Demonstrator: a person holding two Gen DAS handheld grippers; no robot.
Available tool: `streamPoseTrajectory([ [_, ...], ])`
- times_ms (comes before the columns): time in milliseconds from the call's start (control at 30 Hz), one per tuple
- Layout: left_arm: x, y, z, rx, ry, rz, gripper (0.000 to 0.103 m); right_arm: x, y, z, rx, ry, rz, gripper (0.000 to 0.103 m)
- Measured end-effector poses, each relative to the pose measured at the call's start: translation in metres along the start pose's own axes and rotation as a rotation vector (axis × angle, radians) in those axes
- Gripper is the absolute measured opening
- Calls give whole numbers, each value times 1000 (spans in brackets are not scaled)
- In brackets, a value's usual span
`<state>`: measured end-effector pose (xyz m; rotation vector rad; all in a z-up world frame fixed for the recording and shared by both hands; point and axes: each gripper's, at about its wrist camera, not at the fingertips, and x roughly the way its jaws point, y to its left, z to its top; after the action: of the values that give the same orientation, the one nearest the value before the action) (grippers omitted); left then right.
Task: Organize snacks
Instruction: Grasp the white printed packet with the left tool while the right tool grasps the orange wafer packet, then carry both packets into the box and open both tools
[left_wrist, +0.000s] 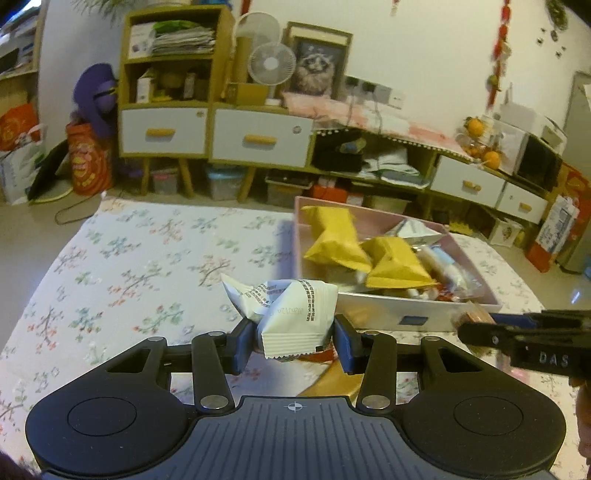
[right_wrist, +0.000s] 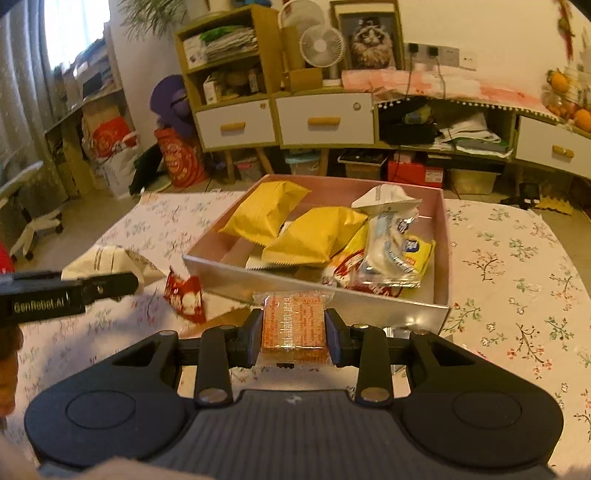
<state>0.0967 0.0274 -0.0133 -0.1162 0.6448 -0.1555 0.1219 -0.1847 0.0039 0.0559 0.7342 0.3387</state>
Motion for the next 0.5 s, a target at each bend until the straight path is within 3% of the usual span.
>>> streamPoseTrajectory([
  [500,44,-50,27,130,13,-99,42,29,-30,49,113,-51,-17,32],
])
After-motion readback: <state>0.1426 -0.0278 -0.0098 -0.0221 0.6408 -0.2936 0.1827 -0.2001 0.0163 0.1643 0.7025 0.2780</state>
